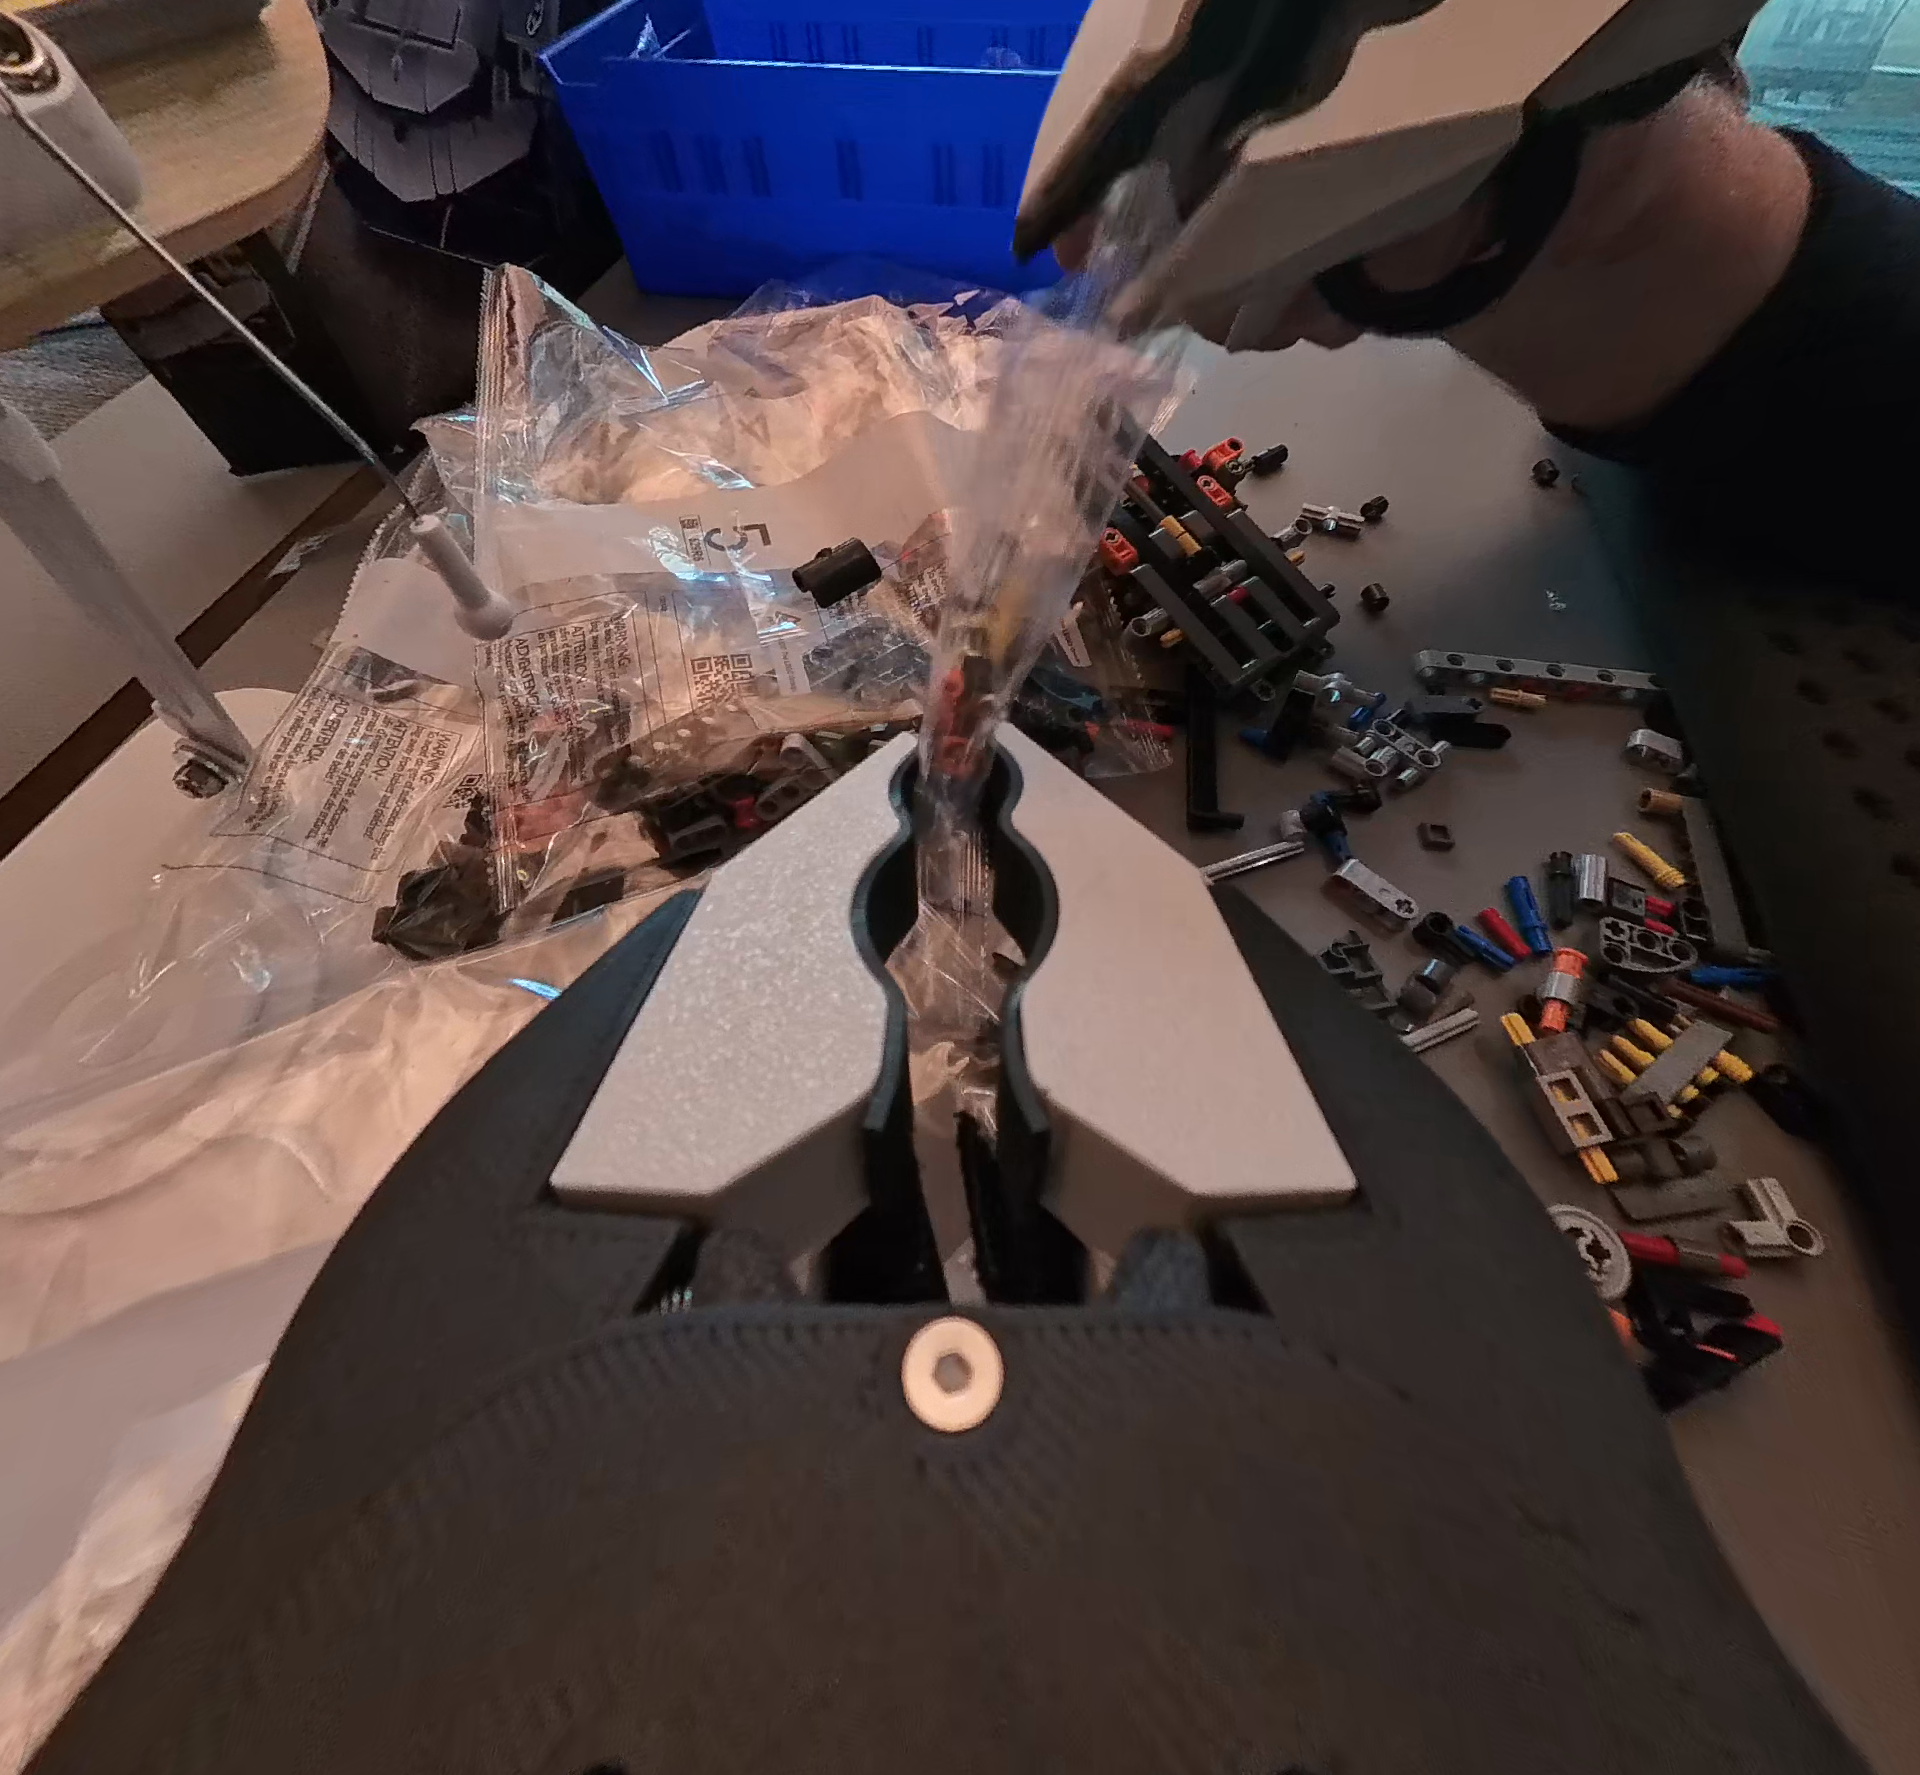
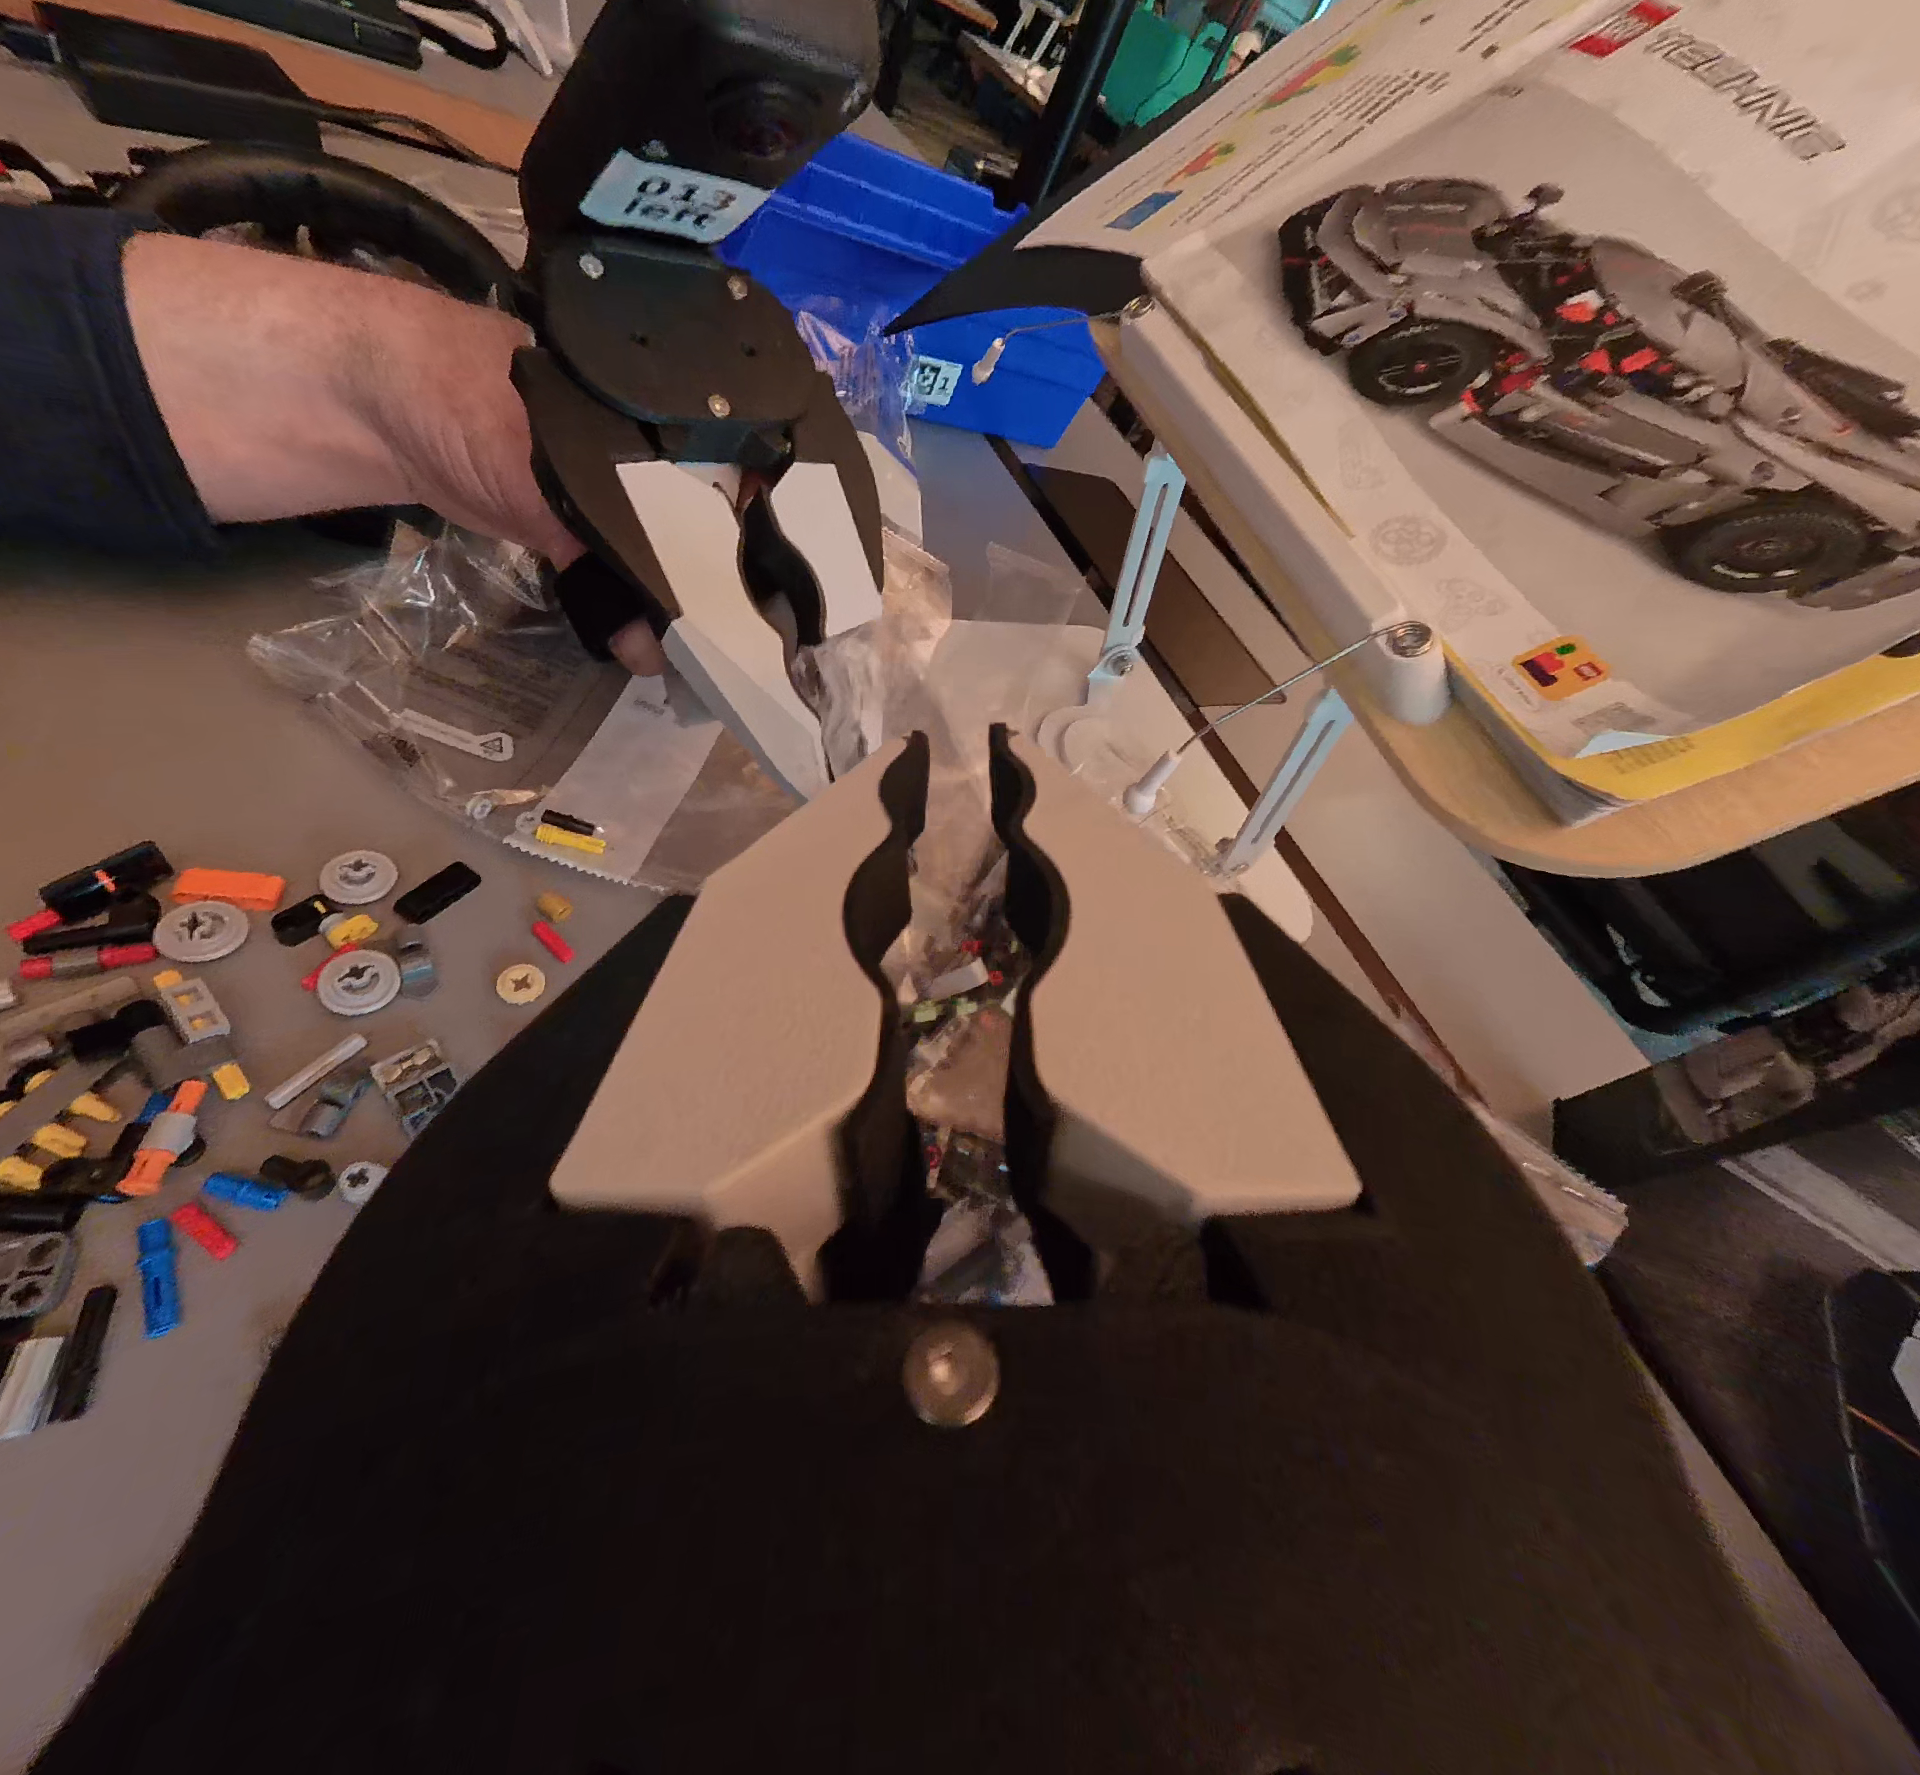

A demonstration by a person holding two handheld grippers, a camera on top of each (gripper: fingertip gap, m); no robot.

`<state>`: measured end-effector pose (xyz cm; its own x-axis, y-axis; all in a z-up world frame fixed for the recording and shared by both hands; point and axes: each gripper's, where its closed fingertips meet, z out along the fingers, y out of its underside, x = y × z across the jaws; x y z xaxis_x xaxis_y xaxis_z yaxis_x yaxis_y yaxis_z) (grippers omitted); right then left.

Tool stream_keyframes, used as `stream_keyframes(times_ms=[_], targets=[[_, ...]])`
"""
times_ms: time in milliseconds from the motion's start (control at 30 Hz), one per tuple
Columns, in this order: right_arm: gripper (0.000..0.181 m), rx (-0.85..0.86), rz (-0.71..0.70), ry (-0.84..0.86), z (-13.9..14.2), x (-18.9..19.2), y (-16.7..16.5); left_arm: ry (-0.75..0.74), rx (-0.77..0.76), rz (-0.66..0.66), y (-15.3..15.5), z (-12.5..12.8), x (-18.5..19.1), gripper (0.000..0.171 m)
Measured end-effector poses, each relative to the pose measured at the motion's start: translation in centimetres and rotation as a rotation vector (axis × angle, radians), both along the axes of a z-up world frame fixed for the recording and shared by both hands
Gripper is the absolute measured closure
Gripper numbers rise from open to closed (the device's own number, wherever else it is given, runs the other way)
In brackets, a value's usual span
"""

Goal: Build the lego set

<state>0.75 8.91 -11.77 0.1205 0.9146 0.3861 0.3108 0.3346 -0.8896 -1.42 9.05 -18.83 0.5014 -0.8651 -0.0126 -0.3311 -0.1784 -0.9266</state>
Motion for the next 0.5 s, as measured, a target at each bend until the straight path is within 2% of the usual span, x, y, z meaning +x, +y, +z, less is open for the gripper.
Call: stream_keyframes(times_ms=[100, 200, 267, 500], targets=[[0.177, 0.037, 0.032, 0.069, 1.7, 0.5, -0.8, -0.012, 0.009, 0.013, 0.2, 0.3, -0.3, 0.166], [0.178, 0.035, 0.172, 0.095, 2.4, 0.4, -3.6, -0.034, 0.025, 0.033, 0.4, 0.9, -0.7, 0.167], [0.178, -0.001, 0.259, 0.041, 1.2, -0.3, -5.3, -0.05, 0.039, 0.058, 0.7, 1.4, -1.3, 0.167], [0.174, -0.011, 0.308, -0.164, -4.8, -5.0, -7.9, -0.158, 0.093, 0.108, 1.1, 4.2, -2.5, 0.166]])
